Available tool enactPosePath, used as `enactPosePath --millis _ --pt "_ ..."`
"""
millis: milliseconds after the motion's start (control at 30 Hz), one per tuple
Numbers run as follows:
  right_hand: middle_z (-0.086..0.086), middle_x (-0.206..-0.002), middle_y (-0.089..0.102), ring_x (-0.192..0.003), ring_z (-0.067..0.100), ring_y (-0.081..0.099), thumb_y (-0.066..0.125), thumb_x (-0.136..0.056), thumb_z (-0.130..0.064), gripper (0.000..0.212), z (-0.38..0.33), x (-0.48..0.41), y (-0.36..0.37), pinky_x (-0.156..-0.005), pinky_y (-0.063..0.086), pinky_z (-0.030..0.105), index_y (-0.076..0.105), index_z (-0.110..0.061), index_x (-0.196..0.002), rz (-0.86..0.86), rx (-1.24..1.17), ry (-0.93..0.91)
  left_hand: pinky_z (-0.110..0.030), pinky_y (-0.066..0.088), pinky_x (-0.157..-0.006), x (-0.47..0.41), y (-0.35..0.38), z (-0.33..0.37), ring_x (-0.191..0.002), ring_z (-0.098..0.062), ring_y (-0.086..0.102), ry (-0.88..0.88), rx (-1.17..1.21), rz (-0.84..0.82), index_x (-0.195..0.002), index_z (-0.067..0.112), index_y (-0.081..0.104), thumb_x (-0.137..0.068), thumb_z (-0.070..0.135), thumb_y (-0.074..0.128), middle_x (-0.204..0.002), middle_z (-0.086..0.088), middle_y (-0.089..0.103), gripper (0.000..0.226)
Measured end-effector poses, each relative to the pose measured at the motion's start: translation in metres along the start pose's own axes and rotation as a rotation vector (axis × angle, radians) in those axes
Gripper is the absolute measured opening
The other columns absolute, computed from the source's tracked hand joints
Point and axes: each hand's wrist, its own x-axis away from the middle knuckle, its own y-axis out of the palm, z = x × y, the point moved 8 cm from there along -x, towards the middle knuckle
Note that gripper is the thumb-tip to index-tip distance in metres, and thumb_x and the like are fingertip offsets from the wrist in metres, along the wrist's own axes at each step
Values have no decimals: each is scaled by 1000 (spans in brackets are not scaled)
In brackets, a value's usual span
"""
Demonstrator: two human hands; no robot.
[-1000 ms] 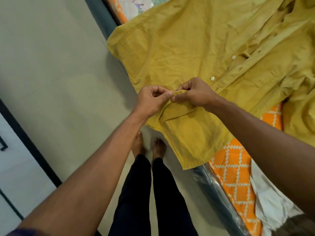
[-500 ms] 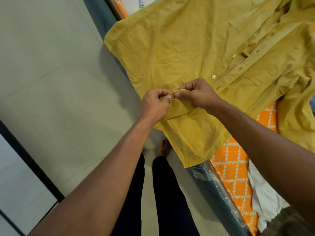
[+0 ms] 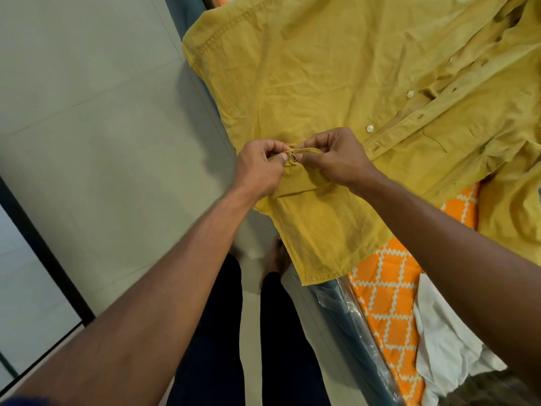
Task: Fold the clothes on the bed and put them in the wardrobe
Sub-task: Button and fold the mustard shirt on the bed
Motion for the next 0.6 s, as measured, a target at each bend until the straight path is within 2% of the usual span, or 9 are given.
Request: enactPosePath --millis 100,167,233,333,433,533,600 --pt "6 -60 65 -56 13 42 85 -82 -21 7 2 -1 -1 -51 32 22 80 -17 -86 14 5 -32 -16 51 -70 2 0 2 -75 -1 63 16 1 37 -85 24 73 -91 12 69 -80 13 69 14" --pt "-8 -53 61 -49 6 41 87 -79 -28 11 3 -3 1 -51 33 24 80 -21 -82 43 35 -65 -11 49 -65 3 -2 3 -70 6 62 19 16 68 -85 24 74 -89 12 71 -78 15 69 13" --pt "-4 -61 70 -55 5 52 86 -74 -36 13 4 -5 3 -57 40 31 79 -25 -78 72 67 -96 -12 50 -65 4 -4 3 -66 9 62 14 43 87 -84 23 75 -87 11 73 -76 14 71 13" --pt "8 -72 74 -63 15 58 84 -74 -35 11 8 -5 2 -61 43 36 79 -27 -76 91 24 -114 -17 54 -65 6 -4 1 -65 2 65 2 96 111 -80 27 72 -86 8 75 -72 10 71 19" --pt "-6 -76 76 -71 9 69 84 -76 -30 11 8 -5 1 -70 54 40 78 -29 -85 102 13 -136 -20 55 -64 8 -3 0 -63 -3 65 -21 172 111 -84 24 68 -86 5 74 -68 7 70 20" --pt "-14 -70 65 -61 1 55 86 -77 -22 27 5 -1 -1 -61 44 25 67 -30 -95 109 -40 -200 -20 54 -65 9 -4 0 -61 -2 63 -13 195 107 -83 22 66 -86 1 72 -66 9 67 23" --pt "-4 -72 61 -66 6 53 86 -76 -20 29 5 3 -2 -62 46 32 63 -25 -92 133 -29 -253 -17 53 -66 10 -4 2 -62 1 61 9 165 102 -76 23 65 -85 -2 71 -66 11 66 27"
